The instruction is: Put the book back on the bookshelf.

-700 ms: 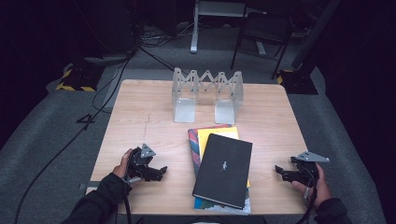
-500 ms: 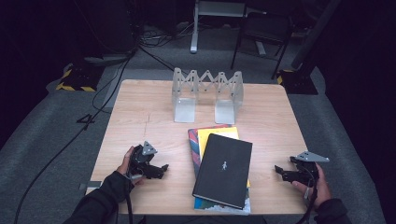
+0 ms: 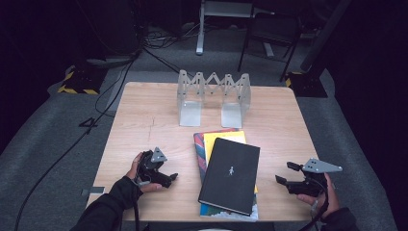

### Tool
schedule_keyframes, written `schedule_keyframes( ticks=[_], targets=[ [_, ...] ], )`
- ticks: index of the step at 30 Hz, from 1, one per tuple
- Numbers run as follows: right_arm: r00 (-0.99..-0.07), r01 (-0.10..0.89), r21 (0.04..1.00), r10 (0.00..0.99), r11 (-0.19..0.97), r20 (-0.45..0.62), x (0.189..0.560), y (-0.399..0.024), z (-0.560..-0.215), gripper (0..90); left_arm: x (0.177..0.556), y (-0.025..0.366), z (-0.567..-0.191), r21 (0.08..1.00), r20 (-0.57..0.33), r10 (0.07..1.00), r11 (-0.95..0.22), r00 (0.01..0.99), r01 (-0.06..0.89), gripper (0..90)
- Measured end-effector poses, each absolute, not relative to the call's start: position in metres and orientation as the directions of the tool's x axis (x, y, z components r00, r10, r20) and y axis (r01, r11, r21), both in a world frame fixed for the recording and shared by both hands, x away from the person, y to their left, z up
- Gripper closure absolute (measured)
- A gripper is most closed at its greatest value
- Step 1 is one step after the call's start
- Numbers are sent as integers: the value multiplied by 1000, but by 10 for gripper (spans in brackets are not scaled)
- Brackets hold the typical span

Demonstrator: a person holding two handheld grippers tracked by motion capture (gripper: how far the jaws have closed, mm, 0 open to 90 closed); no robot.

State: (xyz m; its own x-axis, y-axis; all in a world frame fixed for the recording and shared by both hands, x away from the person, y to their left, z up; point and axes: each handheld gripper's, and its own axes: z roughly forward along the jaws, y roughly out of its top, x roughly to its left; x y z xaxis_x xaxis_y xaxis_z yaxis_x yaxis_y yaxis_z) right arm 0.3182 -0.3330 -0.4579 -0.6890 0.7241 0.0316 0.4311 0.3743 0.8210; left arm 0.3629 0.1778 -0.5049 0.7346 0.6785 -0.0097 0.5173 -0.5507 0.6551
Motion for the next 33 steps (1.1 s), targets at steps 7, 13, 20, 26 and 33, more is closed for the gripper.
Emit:
schedule_keyframes(
  ticks=[7, 13, 20, 26, 33],
  targets=[
    [-739, 383, 840, 673, 385, 29, 311, -305, -440, 213, 361, 169, -504, 648, -10, 636, -583, 771, 489, 7],
    [-766, 362, 849, 642, 385, 36, 311, -287, -429, 221, 361, 169, -504, 648, -10, 623, -591, 782, 480, 16],
    [-788, 349, 842, 616, 412, 25, 308, -264, -419, 230, 356, 168, -502, 639, -6, 606, -610, 796, 469, 64],
    [-804, 351, 843, 592, 408, 48, 300, -261, -415, 225, 350, 161, -496, 635, 26, 574, -642, 819, 430, 169],
    [-808, 372, 822, 586, 431, 58, 295, -244, -417, 198, 341, 150, -487, 671, 25, 538, -634, 843, 385, 180]
  ],
)
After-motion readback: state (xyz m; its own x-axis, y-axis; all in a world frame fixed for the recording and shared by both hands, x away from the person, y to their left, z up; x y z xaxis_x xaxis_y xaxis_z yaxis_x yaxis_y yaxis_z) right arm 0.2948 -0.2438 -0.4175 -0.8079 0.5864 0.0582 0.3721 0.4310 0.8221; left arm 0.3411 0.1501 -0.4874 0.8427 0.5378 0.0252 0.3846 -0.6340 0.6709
